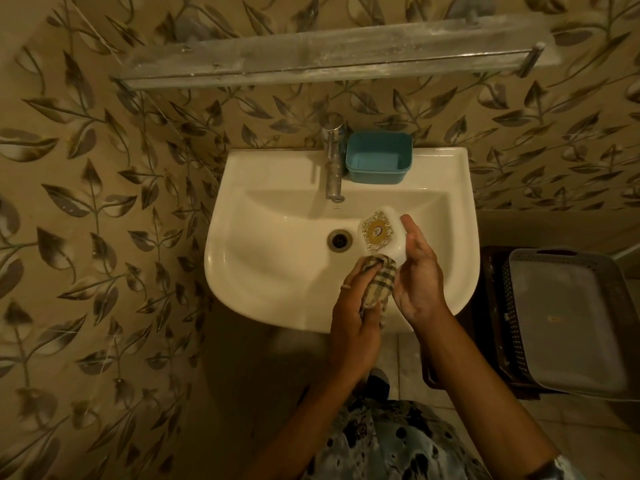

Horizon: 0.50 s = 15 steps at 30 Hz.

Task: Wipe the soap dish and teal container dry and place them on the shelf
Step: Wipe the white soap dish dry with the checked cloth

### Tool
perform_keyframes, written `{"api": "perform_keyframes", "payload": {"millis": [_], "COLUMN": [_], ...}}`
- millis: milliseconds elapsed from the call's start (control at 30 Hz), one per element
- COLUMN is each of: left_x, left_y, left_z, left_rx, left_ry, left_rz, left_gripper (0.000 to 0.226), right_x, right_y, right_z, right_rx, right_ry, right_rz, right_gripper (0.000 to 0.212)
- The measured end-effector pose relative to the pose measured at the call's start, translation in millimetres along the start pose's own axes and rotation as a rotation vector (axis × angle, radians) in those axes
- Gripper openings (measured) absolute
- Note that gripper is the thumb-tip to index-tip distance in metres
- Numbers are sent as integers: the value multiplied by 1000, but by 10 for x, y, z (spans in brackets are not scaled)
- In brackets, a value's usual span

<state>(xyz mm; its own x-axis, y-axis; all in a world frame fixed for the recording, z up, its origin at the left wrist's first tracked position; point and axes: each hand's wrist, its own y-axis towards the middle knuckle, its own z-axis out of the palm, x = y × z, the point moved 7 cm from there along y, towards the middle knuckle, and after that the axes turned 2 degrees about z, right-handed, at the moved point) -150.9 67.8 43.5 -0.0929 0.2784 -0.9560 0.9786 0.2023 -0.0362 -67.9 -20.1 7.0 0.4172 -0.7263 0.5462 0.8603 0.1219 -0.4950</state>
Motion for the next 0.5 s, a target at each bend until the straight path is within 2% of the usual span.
{"api": "perform_keyframes", "payload": {"millis": [100,167,300,500], "left_x": [212,427,699,754], "left_y": [65,205,646,1596], "left_z": [-87,-294,-811,-1343], "left_rx": [51,-45,-299,-532], "left_ry": [6,17,-261,-433], "left_rz": [-80,-216,-460,-519], "left_gripper": [53,44,27,27], "right_x": [165,293,454,386], "right_y": [169,250,316,282], "right_z": [-33,-42,-148,-398], "right_rx": [-12,-7,-42,-86], "right_ry": [22,4,-22,-147], "right_rz": [-34,-63,-115,-96], "right_gripper": [46,47,47,43]}}
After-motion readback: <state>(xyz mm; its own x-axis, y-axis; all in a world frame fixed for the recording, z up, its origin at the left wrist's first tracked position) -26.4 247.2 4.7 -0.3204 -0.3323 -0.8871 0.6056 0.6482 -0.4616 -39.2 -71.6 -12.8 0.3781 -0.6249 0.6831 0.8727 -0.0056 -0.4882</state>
